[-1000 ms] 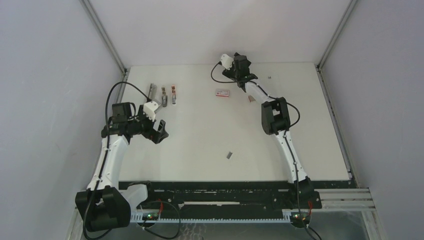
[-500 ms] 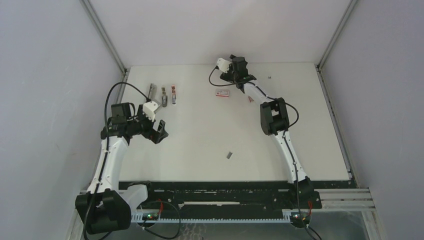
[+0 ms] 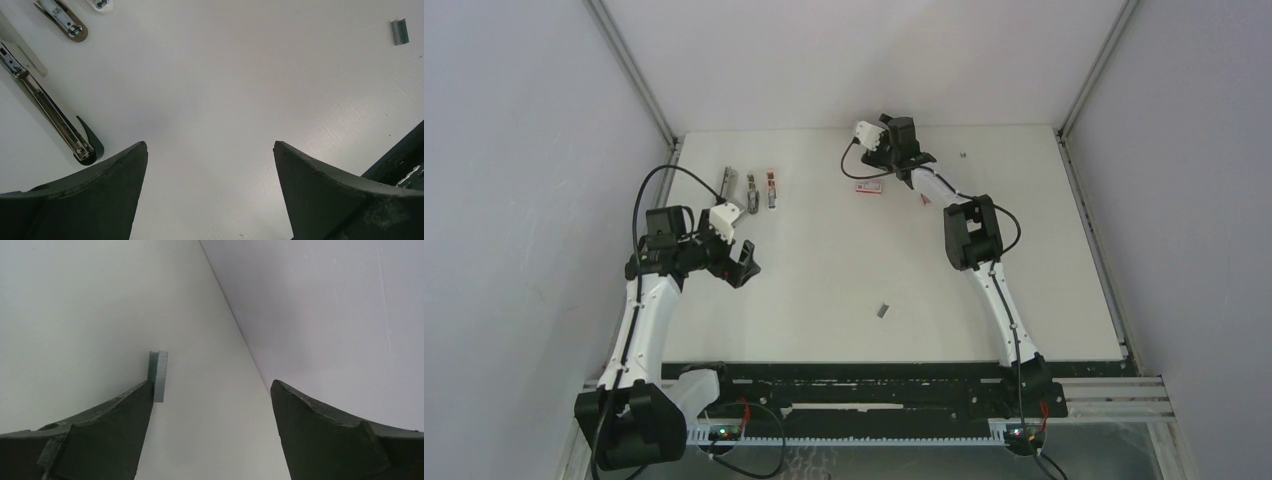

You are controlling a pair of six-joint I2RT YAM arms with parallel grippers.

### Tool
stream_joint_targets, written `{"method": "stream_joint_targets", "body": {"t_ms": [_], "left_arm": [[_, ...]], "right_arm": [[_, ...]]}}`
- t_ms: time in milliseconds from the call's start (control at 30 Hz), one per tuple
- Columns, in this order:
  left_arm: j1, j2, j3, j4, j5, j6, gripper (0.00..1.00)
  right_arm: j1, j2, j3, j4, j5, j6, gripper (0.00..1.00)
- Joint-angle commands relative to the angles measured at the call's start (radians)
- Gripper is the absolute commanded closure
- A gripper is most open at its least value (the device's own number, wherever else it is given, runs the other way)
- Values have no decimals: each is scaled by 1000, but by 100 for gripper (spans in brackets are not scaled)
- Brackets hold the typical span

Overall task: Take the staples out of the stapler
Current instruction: Adjust the staple at the center of the board.

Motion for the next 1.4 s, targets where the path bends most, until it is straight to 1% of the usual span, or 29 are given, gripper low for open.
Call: {"method": "stream_joint_targets", "body": {"t_ms": [0, 167, 333, 467, 600, 733, 767, 800, 933, 1100, 1267, 1367], "left_arm": [[6, -24, -22, 29, 23, 18, 0], [5, -26, -25, 32, 24, 19, 0], [5, -27, -28, 33, 24, 21, 0], [6, -28, -31, 35, 25, 21, 0], [5, -30, -32, 39, 23, 22, 0], [5, -33, -38, 54, 16, 14, 0], [5, -30, -37, 81, 7, -10, 0], [6, -29, -35, 90, 7, -22, 0], [5, -5, -4, 157, 0, -91, 0], [-33, 100, 103, 213, -40, -182, 0], [-77, 204, 220, 217, -17, -216, 0], [-97, 260, 263, 193, 26, -209, 0]], "right_arm": [[15, -44, -35, -8, -43, 17, 12], [21, -77, -66, 3, -52, 39, 12], [25, -105, -74, -35, -82, 74, 12], [33, -147, -124, -57, -108, 90, 13], [38, -194, -151, -69, -102, 124, 12], [36, -206, -117, -28, -11, 223, 12], [24, -204, -81, -1, 47, 321, 11], [16, -206, -70, -10, 43, 354, 11], [-7, -228, 0, -136, -24, 486, 10], [-32, -282, 1, -226, -70, 627, 6], [-56, -261, -15, -192, -110, 708, 8], [-91, -224, -11, -163, -206, 815, 13]]}}
